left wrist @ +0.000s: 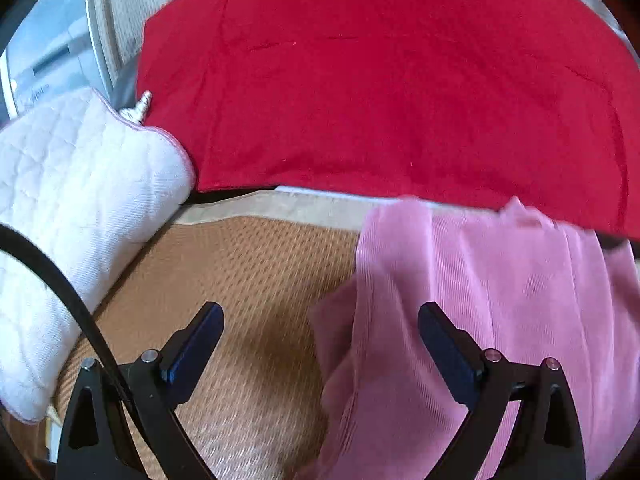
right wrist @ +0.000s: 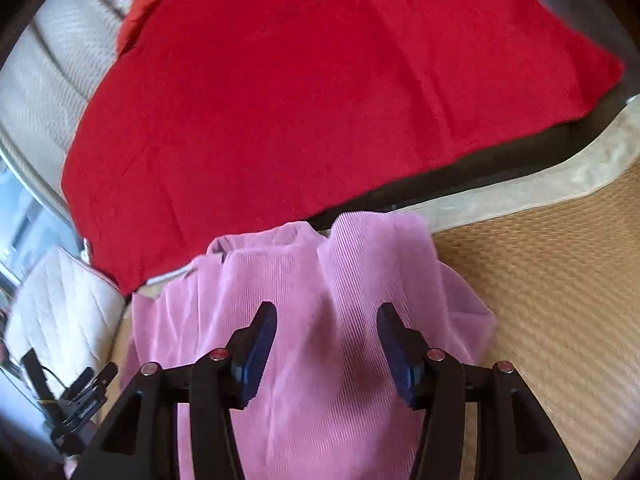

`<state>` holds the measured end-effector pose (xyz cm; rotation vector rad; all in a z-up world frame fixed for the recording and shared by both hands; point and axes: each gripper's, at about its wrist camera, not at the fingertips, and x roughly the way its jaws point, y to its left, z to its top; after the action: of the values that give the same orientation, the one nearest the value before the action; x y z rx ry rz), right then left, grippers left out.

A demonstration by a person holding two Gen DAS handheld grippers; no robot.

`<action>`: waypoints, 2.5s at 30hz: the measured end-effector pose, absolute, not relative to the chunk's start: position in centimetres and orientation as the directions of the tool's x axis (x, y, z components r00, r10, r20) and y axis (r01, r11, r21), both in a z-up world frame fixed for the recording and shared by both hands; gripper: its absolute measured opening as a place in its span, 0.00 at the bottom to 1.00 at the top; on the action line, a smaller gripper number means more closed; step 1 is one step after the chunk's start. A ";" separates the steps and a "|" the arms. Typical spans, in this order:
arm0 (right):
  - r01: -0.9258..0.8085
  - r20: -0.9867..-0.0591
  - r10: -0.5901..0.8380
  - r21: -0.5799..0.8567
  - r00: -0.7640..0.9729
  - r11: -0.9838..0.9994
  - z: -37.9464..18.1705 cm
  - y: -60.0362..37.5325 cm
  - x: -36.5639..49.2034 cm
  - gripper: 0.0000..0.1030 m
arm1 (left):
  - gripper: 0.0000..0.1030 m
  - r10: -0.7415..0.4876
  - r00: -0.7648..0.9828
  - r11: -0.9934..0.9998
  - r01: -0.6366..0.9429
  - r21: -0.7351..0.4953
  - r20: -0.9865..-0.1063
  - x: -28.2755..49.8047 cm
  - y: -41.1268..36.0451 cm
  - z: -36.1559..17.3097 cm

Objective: Fold large clothes

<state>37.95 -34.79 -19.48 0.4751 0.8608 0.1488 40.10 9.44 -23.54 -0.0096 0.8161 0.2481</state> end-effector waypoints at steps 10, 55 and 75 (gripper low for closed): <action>0.172 -0.751 0.262 0.445 0.606 0.879 -23.0 -37.1 45.2 0.55 | 0.95 0.228 0.479 0.946 -0.314 0.077 -0.847 47.5 10.8 -28.9; -0.180 -0.804 0.372 0.326 0.464 0.928 -24.0 -19.9 33.3 0.56 | 0.96 0.378 0.491 0.926 -0.202 0.319 -0.785 33.6 8.2 -27.5; -0.276 -0.706 0.506 0.425 0.495 0.862 -21.0 -16.8 28.9 0.56 | 0.96 -0.062 0.608 0.942 -0.227 -0.249 -0.792 24.4 11.9 -26.4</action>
<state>28.85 -16.79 -21.02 0.2706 0.9403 0.4810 24.42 11.88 -26.41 -0.3424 0.9172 0.0974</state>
